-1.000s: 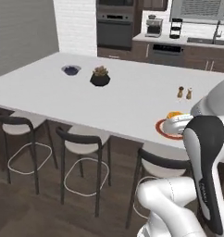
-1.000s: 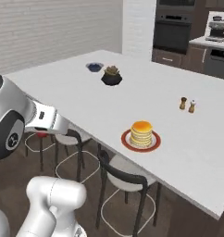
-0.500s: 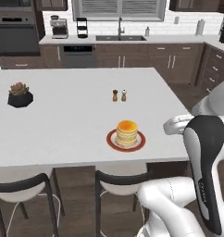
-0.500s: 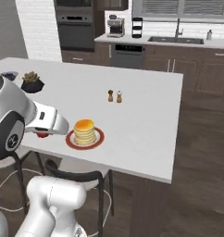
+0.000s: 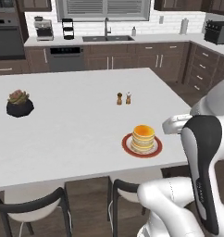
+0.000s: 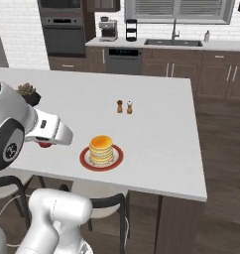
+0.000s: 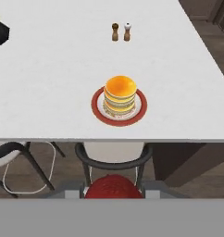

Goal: Take the strawberry from the fridge and place it on top of the pancake, located on the dining counter.

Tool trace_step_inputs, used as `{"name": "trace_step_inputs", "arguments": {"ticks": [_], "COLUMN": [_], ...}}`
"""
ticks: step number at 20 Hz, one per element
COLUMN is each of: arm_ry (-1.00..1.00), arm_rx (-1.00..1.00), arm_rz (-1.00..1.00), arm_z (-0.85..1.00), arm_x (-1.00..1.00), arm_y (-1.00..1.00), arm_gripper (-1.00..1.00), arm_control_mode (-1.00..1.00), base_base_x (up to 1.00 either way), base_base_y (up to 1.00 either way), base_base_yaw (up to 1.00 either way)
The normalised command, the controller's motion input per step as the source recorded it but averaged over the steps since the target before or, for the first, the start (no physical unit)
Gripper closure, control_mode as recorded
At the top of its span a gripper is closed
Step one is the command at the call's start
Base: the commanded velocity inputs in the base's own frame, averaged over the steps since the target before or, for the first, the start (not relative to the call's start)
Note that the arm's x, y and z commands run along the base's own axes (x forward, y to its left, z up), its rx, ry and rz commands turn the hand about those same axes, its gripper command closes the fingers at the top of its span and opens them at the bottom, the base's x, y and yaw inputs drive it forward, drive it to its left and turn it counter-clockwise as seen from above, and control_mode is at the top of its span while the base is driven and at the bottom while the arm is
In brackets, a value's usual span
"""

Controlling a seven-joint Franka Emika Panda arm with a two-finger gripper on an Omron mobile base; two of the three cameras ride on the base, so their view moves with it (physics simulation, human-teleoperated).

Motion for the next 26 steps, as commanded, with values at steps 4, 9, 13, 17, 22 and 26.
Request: {"name": "trace_step_inputs", "arguments": {"ticks": [4, 9, 13, 17, 22, 26], "arm_ry": [0.01, 0.06, 0.0, 0.0, 0.0, -0.02], "arm_rx": [0.0, 0.0, 0.0, 0.0, 0.0, 0.06], "arm_rz": [-0.01, 0.0, 0.0, 0.0, 0.0, 0.02], "arm_z": [0.0, -0.2, -0.5, -0.5, -0.27, -0.34], "arm_x": [0.25, 1.0, 0.89, 0.51, 0.52, 0.42], "arm_y": [0.03, 0.1, 0.03, -0.09, -0.14, -0.26], "arm_gripper": [1.0, 1.0, 1.0, 1.0, 1.0, 1.0], "arm_control_mode": [-1.0, -1.0, -1.0, -1.0, -1.0, -1.0], "base_base_x": [0.74, 0.0, 0.0, 0.0, 0.0, 0.0], "base_base_y": [0.28, 0.0, 0.0, 0.0, 0.0, 0.0], "base_base_yaw": [-0.03, 0.0, 0.0, 0.0, 0.0, 0.0]}}
